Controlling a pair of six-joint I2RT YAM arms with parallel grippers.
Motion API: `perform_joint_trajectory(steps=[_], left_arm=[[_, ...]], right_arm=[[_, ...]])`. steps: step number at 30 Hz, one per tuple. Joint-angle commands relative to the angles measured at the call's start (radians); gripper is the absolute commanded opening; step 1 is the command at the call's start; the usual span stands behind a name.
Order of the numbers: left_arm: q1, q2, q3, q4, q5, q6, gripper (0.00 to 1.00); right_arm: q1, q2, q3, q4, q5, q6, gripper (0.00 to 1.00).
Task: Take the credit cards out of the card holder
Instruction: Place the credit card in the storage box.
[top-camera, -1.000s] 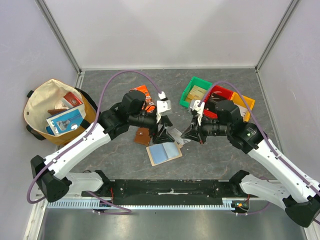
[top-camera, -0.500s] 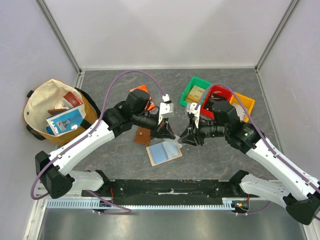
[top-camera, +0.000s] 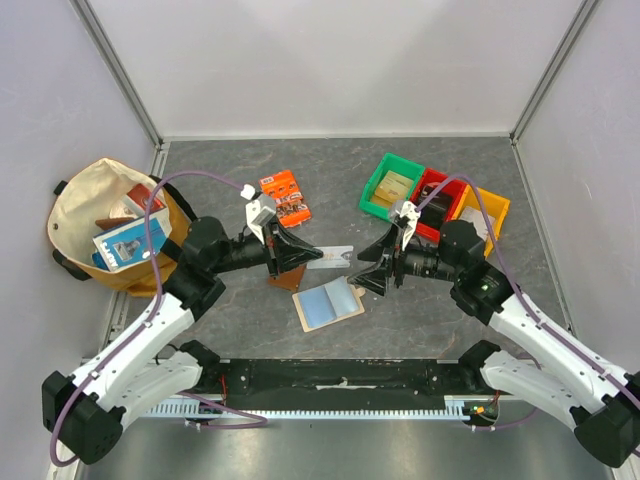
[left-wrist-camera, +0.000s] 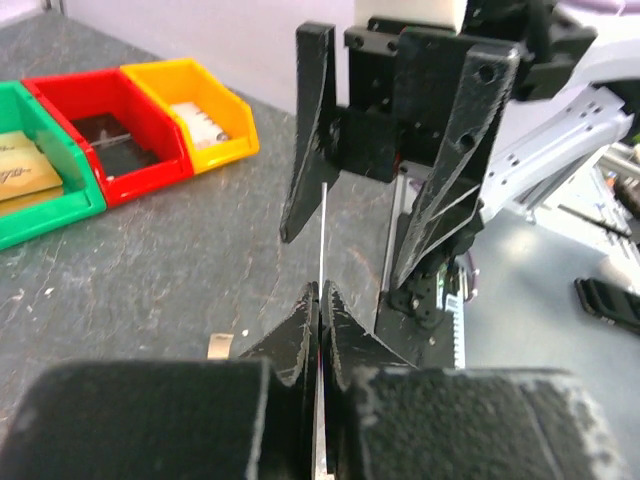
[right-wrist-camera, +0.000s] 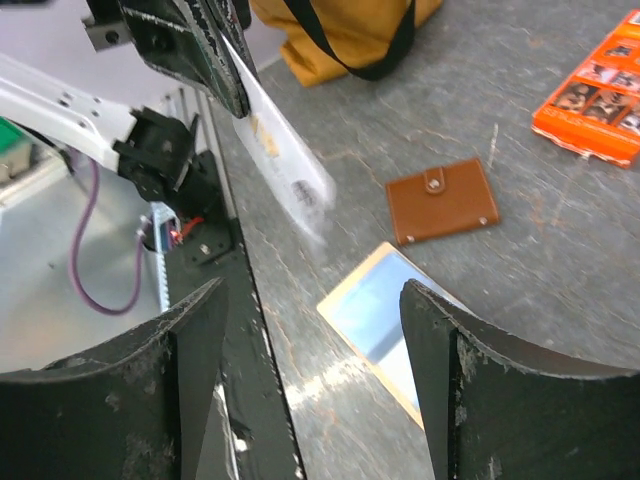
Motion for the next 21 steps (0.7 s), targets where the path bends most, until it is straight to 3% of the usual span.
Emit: perform_joint_trajectory(steps=[1, 8, 11, 13, 14, 15, 18, 21], left_arm=[[0.0, -0.028, -0.088, 0.378, -0.041, -0.279, 0.02], [0.0, -0.007, -0.116, 0.463, -0.019, -0.359, 0.02], [-0.002, -0.004, -0.113, 0.466, -0.015, -0.372, 0.02], [0.0, -0.005, -0.111, 0.464, -0.022, -0.382, 0.02], [0.0, -0.007, -0.1, 0.406, -0.038, -0.376, 0.02], [-0.002, -0.009, -0.074, 0.328, -0.055, -0.348, 0.02], [0.001, -0.047, -0.021, 0.124, -0.178, -0.253, 0.18], [0.003, -0.106, 0.036, -0.115, -0.42, -0.159, 0.49]], right_arm=[[-0.002, 0.022, -0.045, 0.321, -0.056, 0.19, 0.77], [-0.002, 0.055, -0.065, 0.508, -0.088, 0.301, 0.65], [-0.002, 0.079, -0.06, 0.532, -0.093, 0.319, 0.43], [-0.002, 0.088, -0.063, 0.548, -0.083, 0.329, 0.21], [-0.002, 0.093, -0.059, 0.531, -0.071, 0.326, 0.04], [-0.002, 0.094, -0.049, 0.495, -0.06, 0.312, 0.0], [-0.013, 0.091, -0.02, 0.389, -0.021, 0.266, 0.0], [-0.051, 0.072, 0.014, 0.219, 0.079, 0.203, 0.0]])
